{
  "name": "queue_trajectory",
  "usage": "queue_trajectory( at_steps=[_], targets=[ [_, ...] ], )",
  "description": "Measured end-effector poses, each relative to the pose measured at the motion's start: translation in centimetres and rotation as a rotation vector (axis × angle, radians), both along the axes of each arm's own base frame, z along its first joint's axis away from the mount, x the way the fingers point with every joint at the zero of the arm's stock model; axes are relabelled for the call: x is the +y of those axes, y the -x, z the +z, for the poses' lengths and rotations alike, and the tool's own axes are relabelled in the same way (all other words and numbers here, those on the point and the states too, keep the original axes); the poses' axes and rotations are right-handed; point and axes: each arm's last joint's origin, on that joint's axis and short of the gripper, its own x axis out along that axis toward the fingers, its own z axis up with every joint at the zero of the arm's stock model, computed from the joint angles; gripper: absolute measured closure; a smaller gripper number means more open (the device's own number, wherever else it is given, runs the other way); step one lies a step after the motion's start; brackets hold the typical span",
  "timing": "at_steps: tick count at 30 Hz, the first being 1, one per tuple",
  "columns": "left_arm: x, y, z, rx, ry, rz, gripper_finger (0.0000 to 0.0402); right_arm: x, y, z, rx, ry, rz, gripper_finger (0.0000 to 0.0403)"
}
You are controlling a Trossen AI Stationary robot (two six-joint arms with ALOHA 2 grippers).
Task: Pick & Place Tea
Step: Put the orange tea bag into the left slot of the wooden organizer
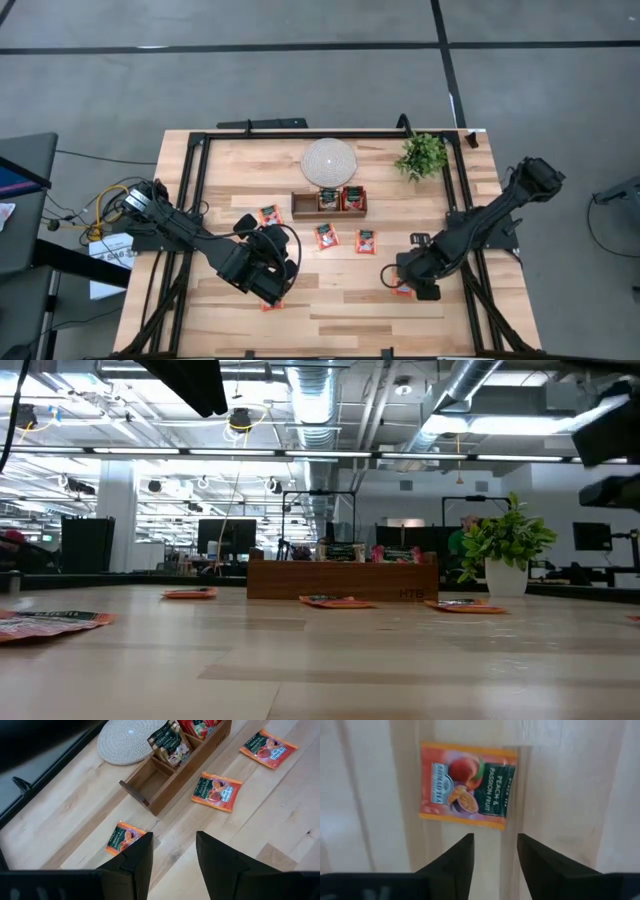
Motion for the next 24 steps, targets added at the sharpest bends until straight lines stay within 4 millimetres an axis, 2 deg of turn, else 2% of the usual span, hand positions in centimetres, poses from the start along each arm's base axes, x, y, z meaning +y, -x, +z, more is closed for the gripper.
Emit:
queue_trajectory(
  at_steps=[9,19,24],
  targets=[
    [0.0,0.0,0.0,0.0,0.0,-0.001,0.0259,-0.2,-0.8,-1.7,0.065,0.048,-0.03,0.025],
    [0.0,0.0,0.0,0.001,-0.001,-0.001,0.0259,-0.8,-0.6,-0.3,-0.003,0.031,-0.042,0.0259],
    [0.0,0.0,0.0,0.008,-0.006,-0.011,0.0259,-0.6,-1.1,-0.4,-0.052,0.038,0.003,0.0258]
  ],
)
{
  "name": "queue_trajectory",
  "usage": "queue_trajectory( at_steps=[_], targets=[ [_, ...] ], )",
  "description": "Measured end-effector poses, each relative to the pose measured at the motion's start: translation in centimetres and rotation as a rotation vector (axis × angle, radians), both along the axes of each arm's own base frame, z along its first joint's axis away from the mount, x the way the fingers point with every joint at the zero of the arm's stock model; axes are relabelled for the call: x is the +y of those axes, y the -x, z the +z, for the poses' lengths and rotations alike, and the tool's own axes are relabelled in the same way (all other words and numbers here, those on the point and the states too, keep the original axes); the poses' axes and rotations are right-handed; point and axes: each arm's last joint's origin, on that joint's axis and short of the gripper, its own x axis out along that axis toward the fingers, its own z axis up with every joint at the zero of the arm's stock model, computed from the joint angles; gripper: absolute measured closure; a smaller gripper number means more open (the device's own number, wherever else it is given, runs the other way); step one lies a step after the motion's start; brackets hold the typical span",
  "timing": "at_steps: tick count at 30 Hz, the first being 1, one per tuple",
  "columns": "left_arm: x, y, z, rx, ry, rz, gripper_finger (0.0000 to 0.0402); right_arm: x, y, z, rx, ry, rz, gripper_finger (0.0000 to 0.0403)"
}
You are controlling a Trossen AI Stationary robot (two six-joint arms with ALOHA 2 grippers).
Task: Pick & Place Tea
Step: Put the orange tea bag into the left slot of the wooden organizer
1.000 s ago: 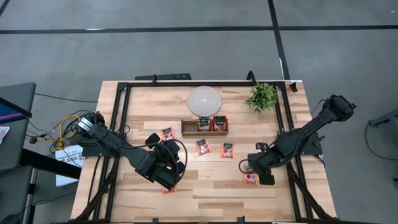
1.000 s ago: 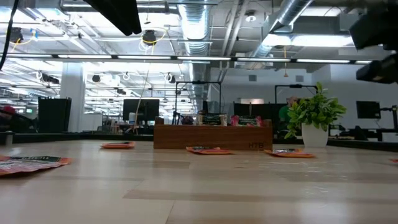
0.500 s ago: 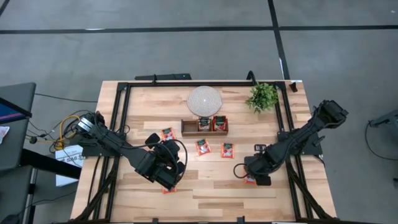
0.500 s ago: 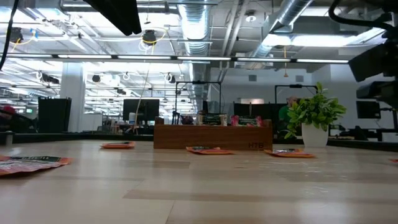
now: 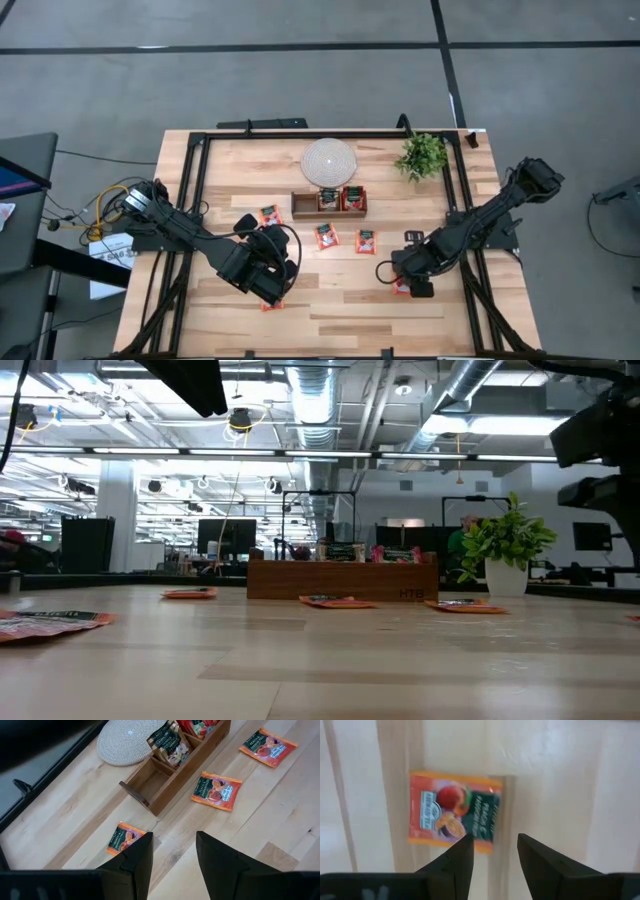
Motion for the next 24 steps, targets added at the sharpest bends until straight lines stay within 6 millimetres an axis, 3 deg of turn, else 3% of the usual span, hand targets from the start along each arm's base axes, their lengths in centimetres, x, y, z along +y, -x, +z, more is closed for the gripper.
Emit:
queue_trajectory(
  at_steps=[9,16,24],
  targets=[
    [0.0,0.0,0.0,0.0,0.0,-0.003,0.0259,0.3,-1.1,-3.2,0.067,0.076,0.05,0.0254],
    [0.0,0.0,0.0,0.0,0.0,-0.003,0.0259,0.5,-1.7,-4.4,0.102,0.085,0.045,0.0266],
    [0.0,0.0,0.0,0.0,0.0,-0.003,0.0259,0.3,-1.7,-3.8,0.075,0.055,0.026,0.0347]
  ],
)
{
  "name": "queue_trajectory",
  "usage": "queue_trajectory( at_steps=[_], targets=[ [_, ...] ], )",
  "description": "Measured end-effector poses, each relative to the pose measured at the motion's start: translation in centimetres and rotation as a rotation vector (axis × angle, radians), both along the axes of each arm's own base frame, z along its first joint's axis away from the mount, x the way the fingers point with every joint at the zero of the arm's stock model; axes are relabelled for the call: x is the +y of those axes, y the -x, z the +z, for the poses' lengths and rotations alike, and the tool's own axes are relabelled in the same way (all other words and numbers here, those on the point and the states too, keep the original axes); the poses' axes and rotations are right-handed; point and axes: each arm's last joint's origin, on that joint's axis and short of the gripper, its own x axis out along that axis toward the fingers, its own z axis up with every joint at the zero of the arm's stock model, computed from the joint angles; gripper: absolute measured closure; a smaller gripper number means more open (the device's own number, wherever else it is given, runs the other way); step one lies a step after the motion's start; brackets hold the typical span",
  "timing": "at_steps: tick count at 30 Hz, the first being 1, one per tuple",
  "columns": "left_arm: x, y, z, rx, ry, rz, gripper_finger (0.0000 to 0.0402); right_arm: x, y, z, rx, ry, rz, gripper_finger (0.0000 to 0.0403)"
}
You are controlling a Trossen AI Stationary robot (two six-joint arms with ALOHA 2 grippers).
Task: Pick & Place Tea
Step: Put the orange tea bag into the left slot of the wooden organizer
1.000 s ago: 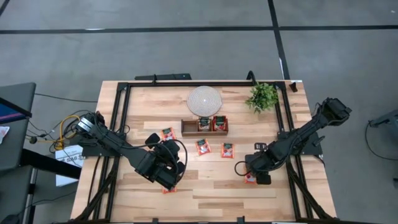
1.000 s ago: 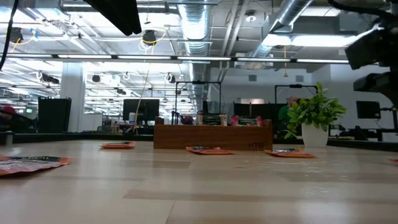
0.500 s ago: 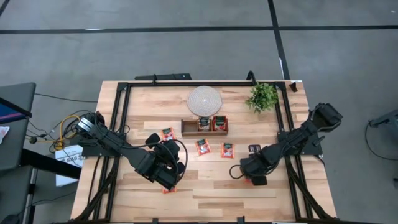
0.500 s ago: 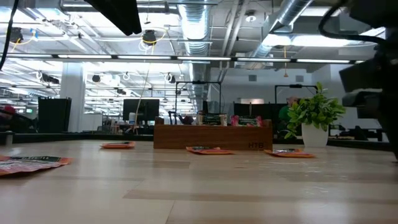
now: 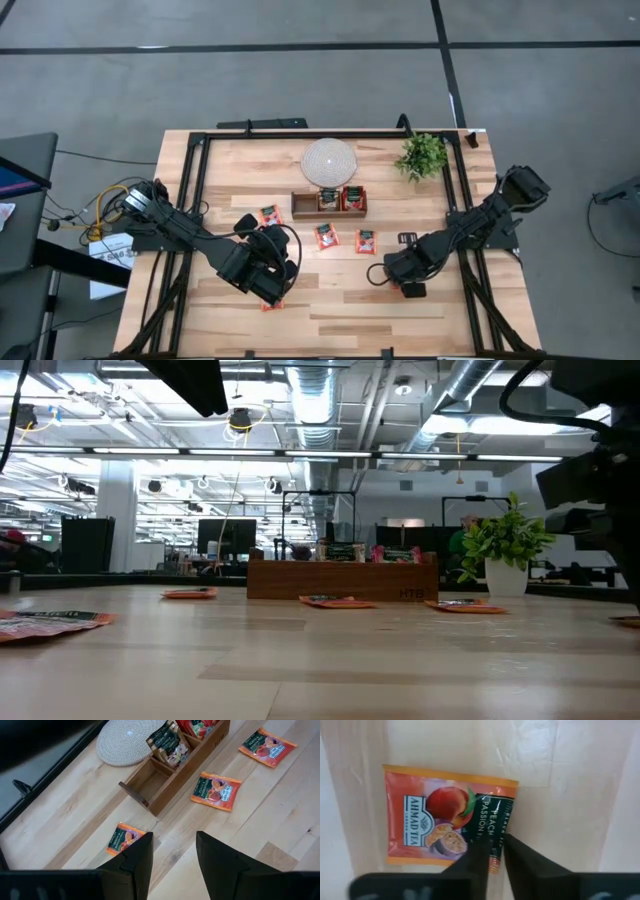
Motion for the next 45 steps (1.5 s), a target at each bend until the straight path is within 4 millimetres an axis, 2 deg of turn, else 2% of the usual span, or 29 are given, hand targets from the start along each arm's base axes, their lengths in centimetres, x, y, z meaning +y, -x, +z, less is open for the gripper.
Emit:
queue_trajectory(
  at_steps=[4,13,17,27,31,35,41,45],
  targets=[
    [0.0,0.0,0.0,0.0,0.0,0.0,0.0259,-0.3,-0.1,0.1,0.002,0.0,-0.014,0.0395],
    [0.0,0.0,0.0,-0.002,0.001,0.0,0.0259,-0.8,-0.1,0.8,0.016,0.001,-0.034,0.04],
    [0.0,0.0,0.0,-0.003,0.001,-0.004,0.0259,-0.7,-0.4,2.8,-0.054,-0.018,-0.035,0.0402],
    [-0.2,-0.4,0.1,-0.035,0.018,-0.016,0.0259,-1.7,0.9,6.8,-0.198,0.001,-0.065,0.0403],
    [-0.2,-1.6,0.3,-0.065,0.018,-0.098,0.0259,-1.9,0.5,9.6,-0.311,0.062,-0.076,0.0403],
    [0.3,-3.8,0.8,-0.123,0.012,-0.21,0.0259,-1.9,-0.7,12.8,-0.434,0.087,-0.05,0.0403],
    [2.4,-6.9,2.0,-0.205,-0.002,-0.358,0.0259,-2.6,-3.2,16.6,-0.54,0.08,-0.034,0.0403],
    [4.0,-8.3,2.6,-0.257,-0.003,-0.408,0.0259,-3.1,-4.4,17.9,-0.568,0.093,-0.017,0.0403]
  ],
)
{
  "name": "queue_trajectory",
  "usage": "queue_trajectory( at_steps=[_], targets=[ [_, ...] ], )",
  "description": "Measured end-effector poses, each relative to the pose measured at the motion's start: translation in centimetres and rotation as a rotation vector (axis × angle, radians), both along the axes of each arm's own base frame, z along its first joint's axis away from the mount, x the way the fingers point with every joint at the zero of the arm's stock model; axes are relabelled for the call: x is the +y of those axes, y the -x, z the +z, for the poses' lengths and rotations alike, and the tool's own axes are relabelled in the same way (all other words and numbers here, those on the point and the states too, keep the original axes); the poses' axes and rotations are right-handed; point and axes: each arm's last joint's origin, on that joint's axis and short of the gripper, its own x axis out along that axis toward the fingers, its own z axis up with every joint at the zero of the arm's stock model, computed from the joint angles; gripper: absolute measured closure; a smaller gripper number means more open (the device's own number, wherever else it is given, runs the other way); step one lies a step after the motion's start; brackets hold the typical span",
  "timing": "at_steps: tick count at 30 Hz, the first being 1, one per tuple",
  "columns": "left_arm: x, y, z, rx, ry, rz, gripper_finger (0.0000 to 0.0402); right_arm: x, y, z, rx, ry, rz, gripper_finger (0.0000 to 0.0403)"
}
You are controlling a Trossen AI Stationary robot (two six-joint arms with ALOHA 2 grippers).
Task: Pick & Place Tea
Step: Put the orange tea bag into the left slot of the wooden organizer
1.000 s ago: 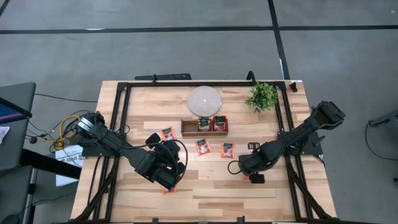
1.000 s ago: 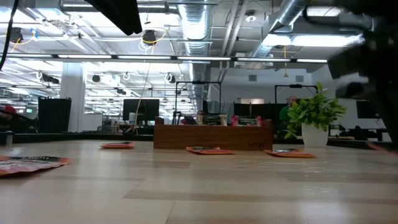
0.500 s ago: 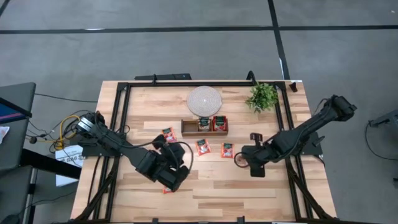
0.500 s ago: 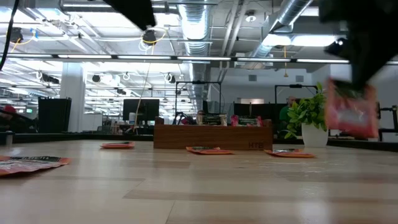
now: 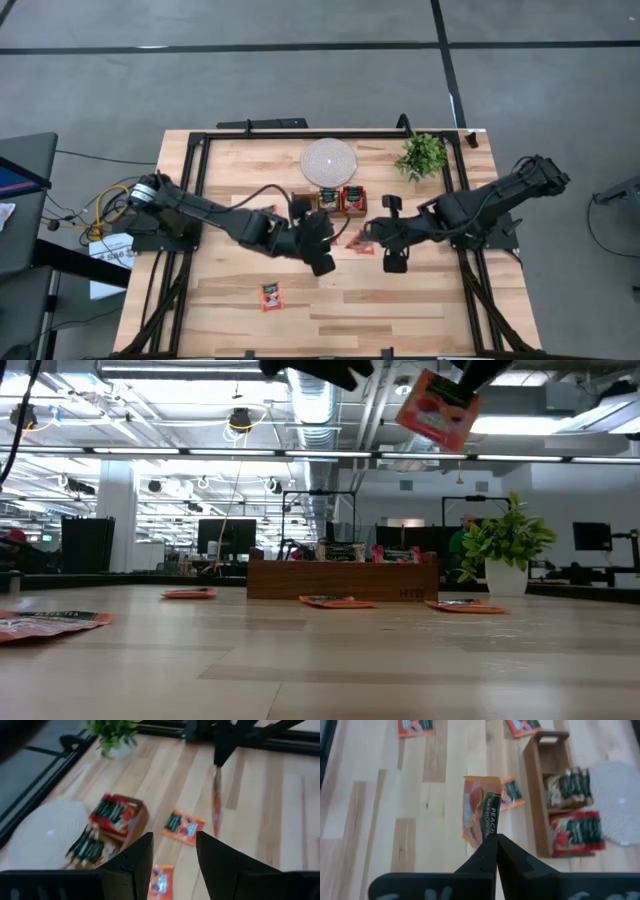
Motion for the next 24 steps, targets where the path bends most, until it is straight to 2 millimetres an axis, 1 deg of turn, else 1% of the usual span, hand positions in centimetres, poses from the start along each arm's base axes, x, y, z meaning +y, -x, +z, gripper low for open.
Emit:
queue_trajectory(
  at_steps=[3,8,12,24],
  targets=[
    [0.8,-0.6,0.3,-0.022,0.027,-0.044,0.0259,-0.5,-0.3,0.3,-0.005,0.017,0.007,0.0403],
    [1.3,-1.5,1.0,-0.096,0.075,-0.135,0.0259,-1.2,-0.7,0.5,-0.015,0.029,0.0,0.0403],
    [1.7,-2.0,1.5,-0.149,0.071,-0.159,0.0259,-1.3,-0.7,0.5,-0.013,0.042,0.013,0.0403],
    [3.8,-2.6,1.5,-0.142,0.129,-0.211,0.0259,-1.2,-0.9,0.6,-0.04,0.043,0.021,0.0403]
  ],
)
